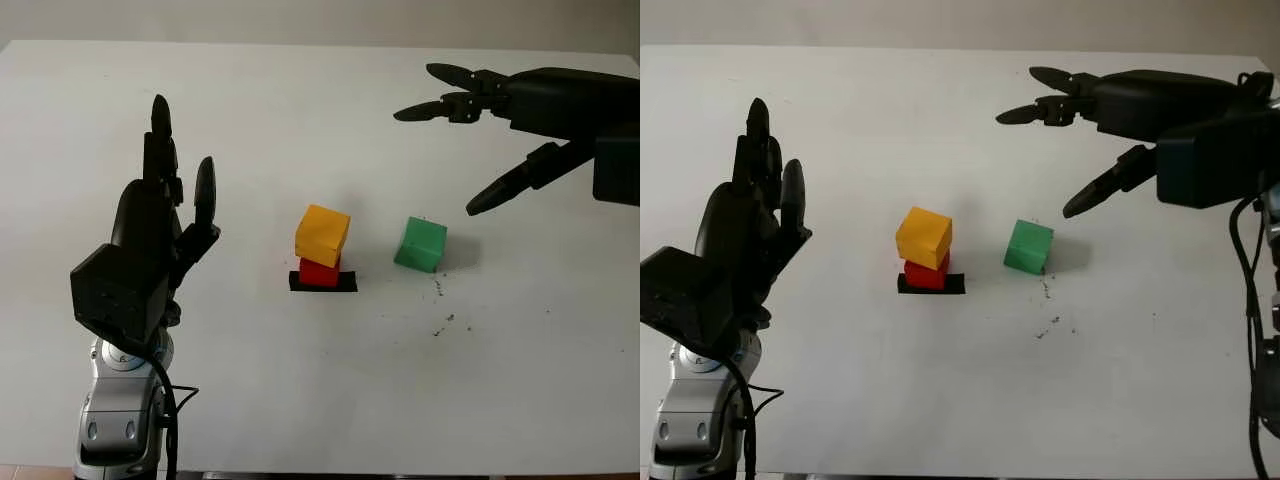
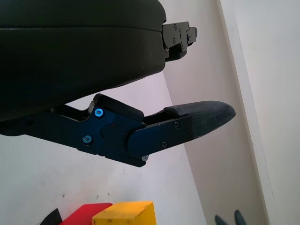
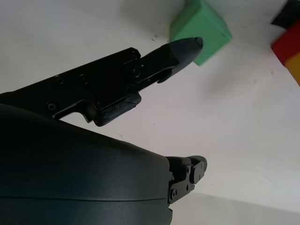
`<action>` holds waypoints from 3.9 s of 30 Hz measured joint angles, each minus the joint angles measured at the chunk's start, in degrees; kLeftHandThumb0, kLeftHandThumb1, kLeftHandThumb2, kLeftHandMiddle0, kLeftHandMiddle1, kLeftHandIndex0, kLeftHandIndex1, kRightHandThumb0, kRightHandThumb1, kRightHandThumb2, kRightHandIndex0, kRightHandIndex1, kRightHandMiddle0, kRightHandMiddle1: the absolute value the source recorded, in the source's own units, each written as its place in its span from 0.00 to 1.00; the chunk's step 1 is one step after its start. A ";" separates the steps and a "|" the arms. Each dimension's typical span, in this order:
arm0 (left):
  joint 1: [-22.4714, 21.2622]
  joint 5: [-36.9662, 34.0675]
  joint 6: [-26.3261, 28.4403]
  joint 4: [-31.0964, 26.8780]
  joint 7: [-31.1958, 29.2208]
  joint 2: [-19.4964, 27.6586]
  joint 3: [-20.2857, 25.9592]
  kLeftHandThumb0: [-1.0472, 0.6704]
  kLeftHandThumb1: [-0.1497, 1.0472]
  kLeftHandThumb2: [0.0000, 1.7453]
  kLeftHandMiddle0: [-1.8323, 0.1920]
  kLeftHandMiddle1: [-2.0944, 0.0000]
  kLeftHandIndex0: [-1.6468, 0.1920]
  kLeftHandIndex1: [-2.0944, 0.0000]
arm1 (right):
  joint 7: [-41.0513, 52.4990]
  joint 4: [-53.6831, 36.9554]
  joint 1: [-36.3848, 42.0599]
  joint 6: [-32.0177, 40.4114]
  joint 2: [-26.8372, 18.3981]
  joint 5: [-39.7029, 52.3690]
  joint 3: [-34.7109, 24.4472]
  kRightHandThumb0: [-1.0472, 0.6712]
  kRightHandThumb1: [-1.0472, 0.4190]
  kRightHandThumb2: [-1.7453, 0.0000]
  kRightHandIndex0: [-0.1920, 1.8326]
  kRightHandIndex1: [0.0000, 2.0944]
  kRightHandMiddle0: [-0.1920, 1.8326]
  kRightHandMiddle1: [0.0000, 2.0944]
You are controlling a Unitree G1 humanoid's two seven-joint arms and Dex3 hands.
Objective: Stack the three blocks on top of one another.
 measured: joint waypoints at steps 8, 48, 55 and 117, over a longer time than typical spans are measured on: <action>0.00 0.14 -0.47 0.10 -0.29 0.48 0.00 0.15 1.00 0.40 0.99 0.97 0.98 0.97 | -7.00 -2.11 3.76 -7.37 -0.64 -7.66 1.69 0.36 0.08 0.97 0.03 0.03 0.23 0.06; 0.77 1.17 -0.51 0.07 -0.26 1.24 -0.06 0.15 1.00 0.40 0.98 0.97 0.97 0.97 | -25.30 8.81 1.36 -21.09 0.95 -21.46 10.44 0.36 0.10 0.97 0.08 0.03 0.31 0.11; 1.09 1.40 -0.50 -0.03 0.02 1.04 -0.06 0.15 1.00 0.39 0.98 0.97 0.97 0.97 | -25.29 8.92 0.82 -21.08 1.42 -21.47 10.87 0.36 0.09 0.97 0.08 0.03 0.30 0.11; 1.02 1.48 0.49 0.00 -0.10 0.89 -0.64 0.14 1.00 0.40 0.98 0.98 0.97 0.98 | 6.42 -11.45 -11.39 27.47 11.94 5.14 5.53 0.44 0.14 0.97 0.24 0.03 0.34 0.68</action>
